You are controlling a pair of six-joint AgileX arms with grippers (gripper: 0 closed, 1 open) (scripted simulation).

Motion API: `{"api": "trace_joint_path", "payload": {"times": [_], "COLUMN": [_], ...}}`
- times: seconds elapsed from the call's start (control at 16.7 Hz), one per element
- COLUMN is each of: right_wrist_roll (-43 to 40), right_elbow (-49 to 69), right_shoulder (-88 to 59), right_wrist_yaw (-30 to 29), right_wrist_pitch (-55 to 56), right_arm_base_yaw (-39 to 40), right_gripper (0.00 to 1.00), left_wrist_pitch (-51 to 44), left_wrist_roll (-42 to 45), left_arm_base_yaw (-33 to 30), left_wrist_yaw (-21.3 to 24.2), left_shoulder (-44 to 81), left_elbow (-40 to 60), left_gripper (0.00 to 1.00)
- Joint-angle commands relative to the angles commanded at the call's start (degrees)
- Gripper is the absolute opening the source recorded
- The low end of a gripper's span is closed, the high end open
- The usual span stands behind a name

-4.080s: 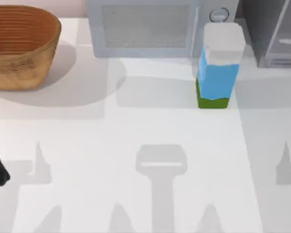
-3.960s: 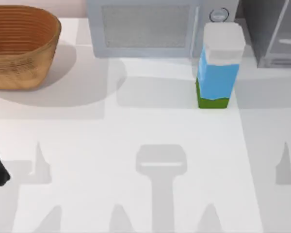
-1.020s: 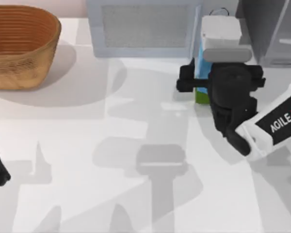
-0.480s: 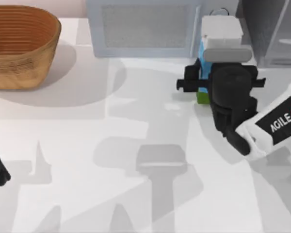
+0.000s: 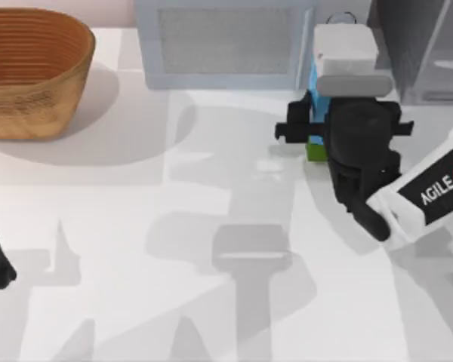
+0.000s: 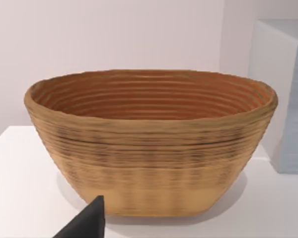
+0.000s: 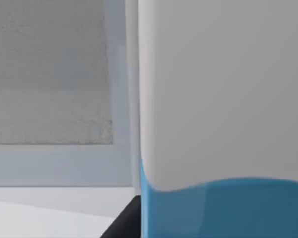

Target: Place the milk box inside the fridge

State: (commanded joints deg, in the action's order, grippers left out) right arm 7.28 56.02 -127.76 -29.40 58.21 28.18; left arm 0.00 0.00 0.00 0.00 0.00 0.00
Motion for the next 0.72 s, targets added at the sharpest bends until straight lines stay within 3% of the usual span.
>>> {"api": "trace_joint_path", "payload": {"times": [0.36, 0.72], "right_wrist_roll": [0.07, 0.03], "right_elbow": [1.12, 6.06], "right_shoulder": [2.18, 14.50], "right_wrist_yaw": [-0.01, 0.23], "right_wrist_pitch": [-1.96, -20.67], "right_arm_base_yaw": [0.12, 0.15], "right_gripper": [0.00, 0.00], "left_wrist_pitch": [0.00, 0.00], "left_wrist_roll": [0.00, 0.00], "left_arm_base_yaw": [0.00, 0.00], "left_wrist_yaw": [0.00, 0.00], "left_shoulder": [0.00, 0.00], "left_elbow": [0.00, 0.00], "left_gripper": [1.00, 1.00]}}
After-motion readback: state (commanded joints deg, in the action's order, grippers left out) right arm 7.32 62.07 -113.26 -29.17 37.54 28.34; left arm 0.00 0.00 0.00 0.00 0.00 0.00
